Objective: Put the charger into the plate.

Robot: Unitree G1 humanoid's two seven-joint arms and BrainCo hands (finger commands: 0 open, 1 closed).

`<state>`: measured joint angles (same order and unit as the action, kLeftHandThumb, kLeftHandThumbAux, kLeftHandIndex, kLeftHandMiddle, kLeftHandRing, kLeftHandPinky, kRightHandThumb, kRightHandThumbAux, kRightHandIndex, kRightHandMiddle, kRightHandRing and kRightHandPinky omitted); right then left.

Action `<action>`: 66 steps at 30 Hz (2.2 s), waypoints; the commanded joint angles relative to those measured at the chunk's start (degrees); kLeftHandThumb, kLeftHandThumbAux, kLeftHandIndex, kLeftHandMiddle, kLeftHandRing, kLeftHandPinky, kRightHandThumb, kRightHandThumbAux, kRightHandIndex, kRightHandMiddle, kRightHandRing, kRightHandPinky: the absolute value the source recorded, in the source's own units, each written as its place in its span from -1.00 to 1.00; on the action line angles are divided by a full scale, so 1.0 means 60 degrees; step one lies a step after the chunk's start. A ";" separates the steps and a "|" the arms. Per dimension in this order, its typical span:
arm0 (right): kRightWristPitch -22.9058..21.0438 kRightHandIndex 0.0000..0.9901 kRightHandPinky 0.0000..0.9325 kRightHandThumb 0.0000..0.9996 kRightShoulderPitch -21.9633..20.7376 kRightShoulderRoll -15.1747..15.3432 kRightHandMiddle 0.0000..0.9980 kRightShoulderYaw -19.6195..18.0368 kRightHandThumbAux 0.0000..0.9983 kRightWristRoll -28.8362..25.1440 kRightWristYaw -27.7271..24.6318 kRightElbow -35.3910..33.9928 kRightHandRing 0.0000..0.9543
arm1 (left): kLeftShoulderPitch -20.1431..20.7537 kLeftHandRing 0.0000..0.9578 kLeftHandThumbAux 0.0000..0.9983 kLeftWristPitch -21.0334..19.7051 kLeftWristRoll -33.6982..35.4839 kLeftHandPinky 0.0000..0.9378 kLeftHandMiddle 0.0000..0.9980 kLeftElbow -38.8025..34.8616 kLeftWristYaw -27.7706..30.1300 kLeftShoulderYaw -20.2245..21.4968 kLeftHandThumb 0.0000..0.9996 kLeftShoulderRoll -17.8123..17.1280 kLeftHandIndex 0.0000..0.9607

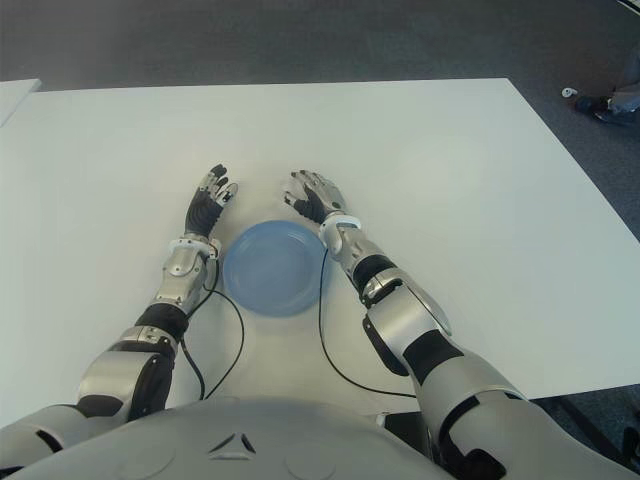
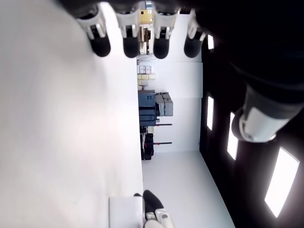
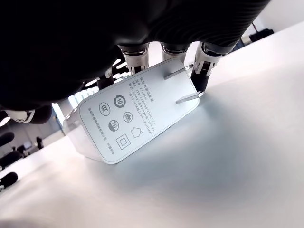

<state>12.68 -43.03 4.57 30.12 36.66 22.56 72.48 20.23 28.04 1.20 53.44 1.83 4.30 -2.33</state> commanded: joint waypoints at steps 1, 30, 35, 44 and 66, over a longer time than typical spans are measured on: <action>-0.0284 -1.00 -1.00 -0.30 0.0265 0.0259 -1.00 0.0142 -0.76 0.0205 -0.0011 0.0350 -1.00 | -0.0509 -0.99 0.11 -0.0456 0.0040 -0.94 -0.99 0.0237 0.0146 -0.0006 -0.85 0.0101 -1.00; -0.0172 -1.00 -0.97 -0.23 0.0366 0.0803 -1.00 0.0698 -0.75 0.0681 0.0201 0.0425 -1.00 | -0.0816 -0.91 0.14 -0.0036 0.0242 -0.85 -0.89 -0.0140 0.0369 0.0034 -0.93 0.0253 -0.93; -0.0190 -1.00 -0.98 -0.22 0.0360 0.0900 -1.00 0.0857 -0.74 0.0808 0.0086 0.0435 -1.00 | -0.0854 -0.91 0.15 0.0003 0.0295 -0.86 -0.89 -0.0207 0.0419 0.0025 -0.92 0.0275 -0.93; -0.0147 -1.00 -0.99 -0.21 0.0363 0.1003 -1.00 0.1011 -0.73 0.0886 0.0028 0.0426 -1.00 | -0.0900 -0.91 0.20 -0.0013 0.0351 -0.86 -0.89 -0.0316 0.0477 0.0030 -0.91 0.0288 -0.93; 0.0062 -1.00 -0.96 -0.24 0.0374 0.1162 -1.00 0.1040 -0.73 0.0838 0.0091 0.0399 -1.00 | -0.0954 -0.89 0.21 0.0142 0.0442 -0.85 -0.88 -0.0408 0.0623 0.0044 -0.93 0.0330 -0.91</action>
<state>13.19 -43.04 11.07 35.80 40.83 25.04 73.59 16.75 30.44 3.65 49.63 4.70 4.56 -0.98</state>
